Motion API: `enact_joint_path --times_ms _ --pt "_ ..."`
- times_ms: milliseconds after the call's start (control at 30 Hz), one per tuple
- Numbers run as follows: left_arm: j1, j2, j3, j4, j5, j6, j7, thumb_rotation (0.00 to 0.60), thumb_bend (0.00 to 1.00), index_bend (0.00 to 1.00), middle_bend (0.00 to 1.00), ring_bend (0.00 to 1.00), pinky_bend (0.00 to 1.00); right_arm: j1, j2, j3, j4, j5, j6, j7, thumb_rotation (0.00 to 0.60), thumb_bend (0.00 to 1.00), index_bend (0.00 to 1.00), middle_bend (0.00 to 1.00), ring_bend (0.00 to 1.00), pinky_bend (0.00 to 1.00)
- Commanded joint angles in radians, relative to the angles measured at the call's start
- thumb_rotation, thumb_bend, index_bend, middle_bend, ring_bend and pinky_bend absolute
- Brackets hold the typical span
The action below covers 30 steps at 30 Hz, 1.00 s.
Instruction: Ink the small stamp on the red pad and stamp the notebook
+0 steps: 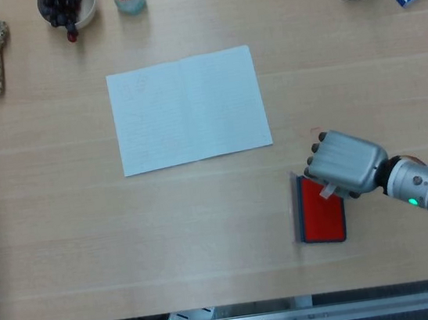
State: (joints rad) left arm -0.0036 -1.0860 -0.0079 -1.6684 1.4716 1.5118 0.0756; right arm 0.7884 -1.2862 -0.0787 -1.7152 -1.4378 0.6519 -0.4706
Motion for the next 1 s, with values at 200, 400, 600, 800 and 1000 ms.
enact_joint_path --times_ms 200,400,600,800,1000 --pt "0.001 -0.003 0.0 0.009 -0.007 -0.007 -0.006 0.6 0.19 0.16 0.13 0.21 0.17 0.019 -0.038 -0.006 0.006 0.067 -0.021 -0.09 0.6 0.32 0.72 0.56 0.44 0.4" --pt "0.001 -0.004 -0.001 0.011 -0.009 -0.007 -0.009 0.6 0.19 0.16 0.13 0.21 0.17 0.026 -0.053 -0.016 0.01 0.092 -0.018 -0.137 0.6 0.32 0.72 0.57 0.44 0.4" --pt "0.002 -0.005 0.0 0.014 -0.011 -0.01 -0.01 0.6 0.19 0.16 0.12 0.21 0.17 0.031 -0.065 -0.028 0.014 0.106 -0.01 -0.174 0.6 0.32 0.73 0.57 0.44 0.4" --pt "0.002 -0.005 0.0 0.016 -0.011 -0.011 -0.011 0.6 0.19 0.15 0.12 0.21 0.17 0.034 -0.074 -0.036 0.018 0.114 -0.001 -0.188 0.6 0.32 0.73 0.57 0.45 0.4" --pt "0.003 -0.006 0.0 0.018 -0.012 -0.012 -0.012 0.6 0.19 0.15 0.12 0.21 0.17 0.034 -0.082 -0.045 0.024 0.117 0.004 -0.191 0.6 0.32 0.74 0.58 0.45 0.4"
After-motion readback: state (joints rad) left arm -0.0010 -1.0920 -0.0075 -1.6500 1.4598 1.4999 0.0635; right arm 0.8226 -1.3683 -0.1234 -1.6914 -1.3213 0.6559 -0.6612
